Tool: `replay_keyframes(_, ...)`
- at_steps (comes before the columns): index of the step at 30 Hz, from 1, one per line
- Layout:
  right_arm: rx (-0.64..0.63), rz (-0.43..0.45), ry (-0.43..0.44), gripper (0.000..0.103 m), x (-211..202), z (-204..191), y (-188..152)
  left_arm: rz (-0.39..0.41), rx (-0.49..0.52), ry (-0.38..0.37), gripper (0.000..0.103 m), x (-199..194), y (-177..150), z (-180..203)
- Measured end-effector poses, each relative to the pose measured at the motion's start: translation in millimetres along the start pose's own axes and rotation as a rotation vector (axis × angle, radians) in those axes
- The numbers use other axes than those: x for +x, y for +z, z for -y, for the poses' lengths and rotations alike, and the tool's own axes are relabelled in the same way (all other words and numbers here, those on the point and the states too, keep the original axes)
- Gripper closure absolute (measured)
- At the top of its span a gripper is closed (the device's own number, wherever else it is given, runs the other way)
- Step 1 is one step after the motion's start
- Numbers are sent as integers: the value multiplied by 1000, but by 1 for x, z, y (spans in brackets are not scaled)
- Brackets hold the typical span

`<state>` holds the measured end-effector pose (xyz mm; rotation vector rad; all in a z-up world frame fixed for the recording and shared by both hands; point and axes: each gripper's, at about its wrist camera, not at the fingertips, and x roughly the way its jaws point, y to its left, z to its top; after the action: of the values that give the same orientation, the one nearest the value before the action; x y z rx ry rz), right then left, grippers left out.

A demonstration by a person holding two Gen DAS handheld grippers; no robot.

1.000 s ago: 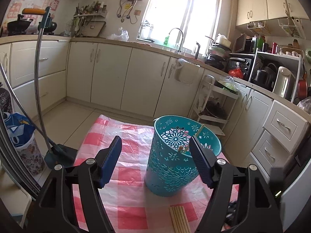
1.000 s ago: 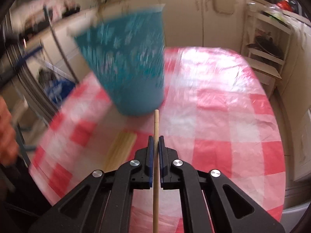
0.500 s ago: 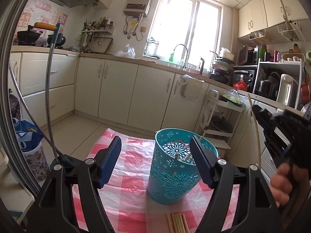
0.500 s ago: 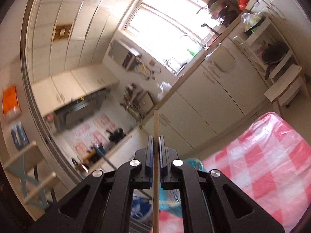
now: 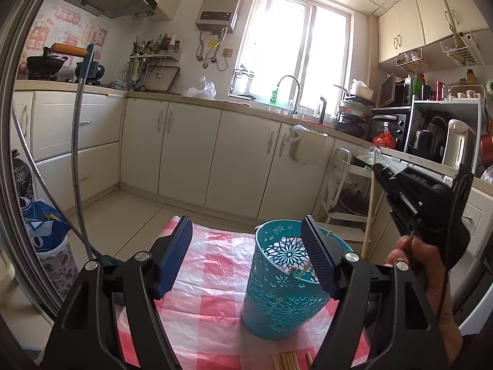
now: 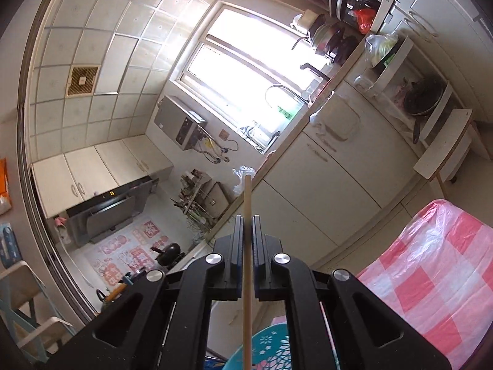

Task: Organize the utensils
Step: 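Carry the held stick over the teal basket and open the right gripper, then lower the right gripper to the sticks and grasp one wooden stick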

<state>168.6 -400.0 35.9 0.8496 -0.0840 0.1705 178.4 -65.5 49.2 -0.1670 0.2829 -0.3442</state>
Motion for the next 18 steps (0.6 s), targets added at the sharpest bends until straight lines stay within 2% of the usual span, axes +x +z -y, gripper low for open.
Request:
replay_keyframes(4, -83, -39, -27, 96, 7, 1, -10, -7, 4, -8, 34, 0, -1, 4)
replay_keyframes(8, -150, -135, -48, 96, 7, 1, -28, -9, 12, -3, 33, -3, -6, 7)
replay_keyframes(11, -197, -198, -37, 96, 1, -3, -40, -15, 10, 3, 33, -4, -8, 7)
replay_keyframes(15, -225, -240, -30, 96, -12, -5, -41, -25, 5, 3, 33, -8, -13, 6)
replay_keyframes(16, -212, -246, -36, 95, -16, -2, -37, -27, 5, 2, 33, -9, -14, 6)
replay_keyframes(18, -167, -273, -60, 83, -24, 8, -27, -29, 9, 4, 33, -12, -16, 5)
